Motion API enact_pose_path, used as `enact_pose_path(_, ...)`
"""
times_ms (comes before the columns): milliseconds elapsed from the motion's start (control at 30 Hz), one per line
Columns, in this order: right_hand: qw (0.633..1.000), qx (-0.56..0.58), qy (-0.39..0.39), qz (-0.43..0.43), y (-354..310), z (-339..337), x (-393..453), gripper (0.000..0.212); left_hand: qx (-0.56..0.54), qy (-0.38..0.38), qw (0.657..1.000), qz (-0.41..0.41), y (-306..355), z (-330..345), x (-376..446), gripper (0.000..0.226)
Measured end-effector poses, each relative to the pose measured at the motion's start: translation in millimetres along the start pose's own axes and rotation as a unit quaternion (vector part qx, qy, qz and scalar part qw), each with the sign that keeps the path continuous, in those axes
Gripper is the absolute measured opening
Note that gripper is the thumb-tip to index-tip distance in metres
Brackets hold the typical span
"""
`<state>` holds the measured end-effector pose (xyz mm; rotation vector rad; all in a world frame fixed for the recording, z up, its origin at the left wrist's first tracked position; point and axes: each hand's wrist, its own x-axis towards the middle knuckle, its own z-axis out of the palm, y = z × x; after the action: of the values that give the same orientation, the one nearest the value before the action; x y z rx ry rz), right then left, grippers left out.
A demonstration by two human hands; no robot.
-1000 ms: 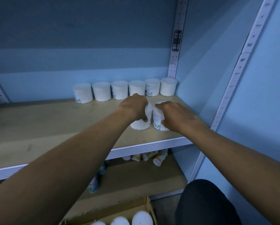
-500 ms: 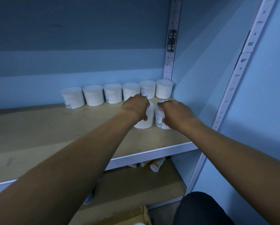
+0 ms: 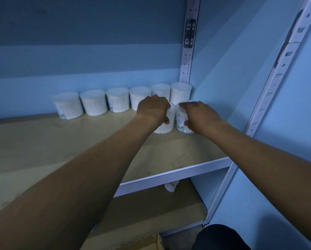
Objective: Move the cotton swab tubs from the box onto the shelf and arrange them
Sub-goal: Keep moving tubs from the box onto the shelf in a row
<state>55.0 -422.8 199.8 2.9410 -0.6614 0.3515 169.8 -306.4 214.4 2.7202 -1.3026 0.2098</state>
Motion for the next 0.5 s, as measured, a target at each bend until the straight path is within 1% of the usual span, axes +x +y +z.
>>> enact_pose_path(200,1.0,-0.016,-0.022,-0.004,15,6,21,0.048,-0.012,0.023,1.0,-0.007,6,8,23,0.059)
enact_pose_path(400,0.998,-0.053,-0.029,-0.007,25,18,46,0.048,-0.002,0.053,0.999,0.001,10,17,46,0.058)
enact_pose_path(500,0.998,-0.058,-0.014,-0.009,30,23,58,0.044,0.003,0.067,0.998,0.007,10,22,56,0.057)
